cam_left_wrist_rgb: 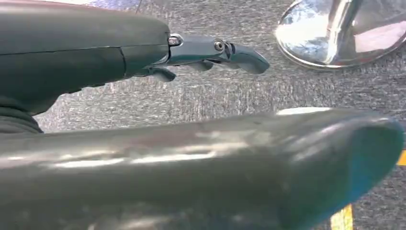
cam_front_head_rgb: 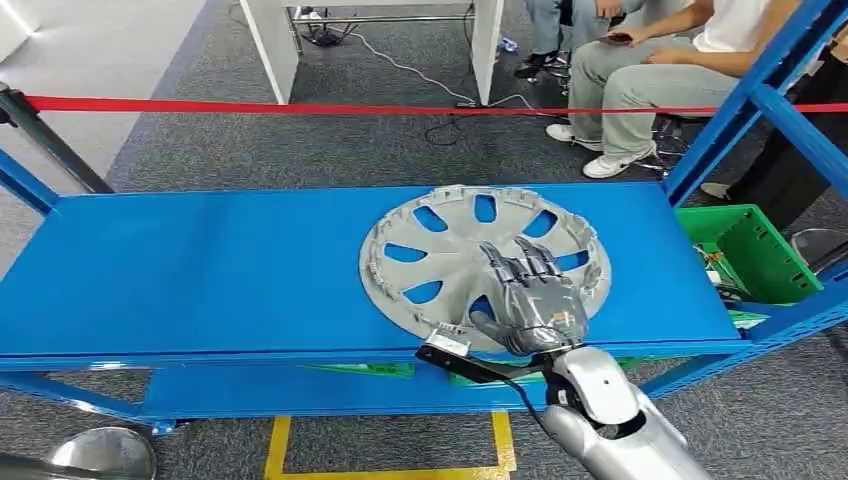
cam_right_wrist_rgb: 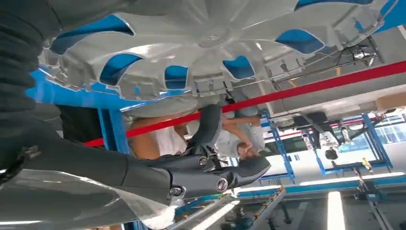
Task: Take the parts from the cabinet and place them on the table.
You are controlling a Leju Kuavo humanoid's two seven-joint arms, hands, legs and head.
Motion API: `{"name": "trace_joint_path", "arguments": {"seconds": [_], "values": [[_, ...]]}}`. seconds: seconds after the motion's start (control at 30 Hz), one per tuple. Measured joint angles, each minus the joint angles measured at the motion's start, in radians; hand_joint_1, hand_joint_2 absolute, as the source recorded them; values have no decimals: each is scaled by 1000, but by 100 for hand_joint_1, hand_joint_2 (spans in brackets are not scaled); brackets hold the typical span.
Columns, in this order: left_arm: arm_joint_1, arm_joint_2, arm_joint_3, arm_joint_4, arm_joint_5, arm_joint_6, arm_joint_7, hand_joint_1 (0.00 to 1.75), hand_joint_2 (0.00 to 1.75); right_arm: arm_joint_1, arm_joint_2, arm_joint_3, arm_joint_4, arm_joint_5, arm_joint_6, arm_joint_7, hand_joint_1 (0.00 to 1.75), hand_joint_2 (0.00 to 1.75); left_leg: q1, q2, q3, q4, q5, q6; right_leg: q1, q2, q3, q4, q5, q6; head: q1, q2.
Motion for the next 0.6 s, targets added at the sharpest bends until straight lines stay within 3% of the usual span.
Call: {"name": "trace_joint_path", "arguments": {"seconds": [0.6], "values": [[-26, -2, 31, 7, -35, 27, -42, 0, 0, 34, 0, 53, 24, -31, 55, -10, 0, 175, 0, 0, 0, 0, 0, 0, 0, 0, 0, 0, 0, 0, 0, 0]]}}
